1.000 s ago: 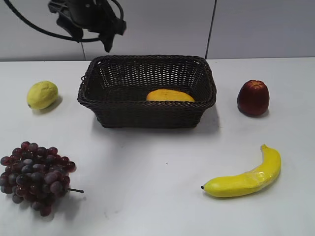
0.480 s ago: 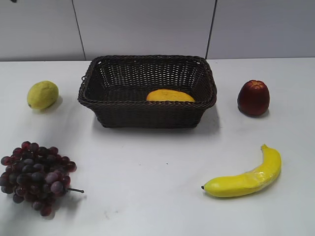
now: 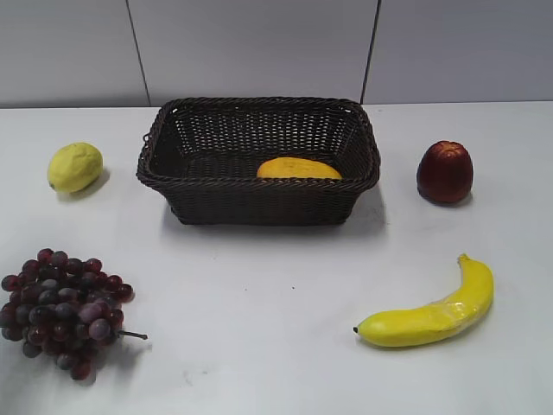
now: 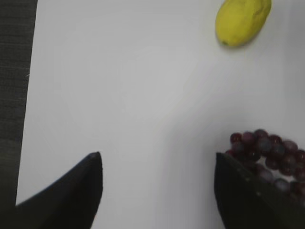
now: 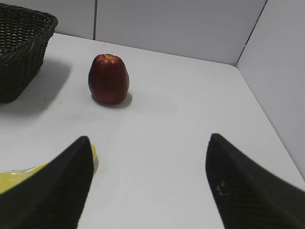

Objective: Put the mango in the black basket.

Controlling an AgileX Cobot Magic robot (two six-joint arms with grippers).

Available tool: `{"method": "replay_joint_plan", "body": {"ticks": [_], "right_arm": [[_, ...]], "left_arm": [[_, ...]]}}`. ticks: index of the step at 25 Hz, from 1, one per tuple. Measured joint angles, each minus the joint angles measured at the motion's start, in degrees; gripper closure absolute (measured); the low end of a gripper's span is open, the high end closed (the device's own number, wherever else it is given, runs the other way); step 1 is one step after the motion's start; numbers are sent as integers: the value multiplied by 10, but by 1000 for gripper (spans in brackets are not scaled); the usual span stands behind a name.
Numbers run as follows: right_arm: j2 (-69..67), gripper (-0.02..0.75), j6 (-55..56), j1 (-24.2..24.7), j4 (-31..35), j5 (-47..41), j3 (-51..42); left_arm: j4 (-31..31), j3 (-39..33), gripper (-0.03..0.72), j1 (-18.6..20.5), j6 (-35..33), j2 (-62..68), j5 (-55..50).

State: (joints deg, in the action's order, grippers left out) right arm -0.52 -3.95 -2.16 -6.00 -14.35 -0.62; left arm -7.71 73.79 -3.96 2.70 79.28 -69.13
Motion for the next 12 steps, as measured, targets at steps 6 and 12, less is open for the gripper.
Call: {"method": "replay_joint_plan", "body": {"ticks": [6, 12], "right_arm": [[0, 172, 0, 0, 0, 0, 0], [0, 172, 0, 0, 0, 0, 0]], "left_arm": [[-1, -159, 138, 0, 0, -148, 19], [-2, -278, 138, 0, 0, -288, 27]]}}
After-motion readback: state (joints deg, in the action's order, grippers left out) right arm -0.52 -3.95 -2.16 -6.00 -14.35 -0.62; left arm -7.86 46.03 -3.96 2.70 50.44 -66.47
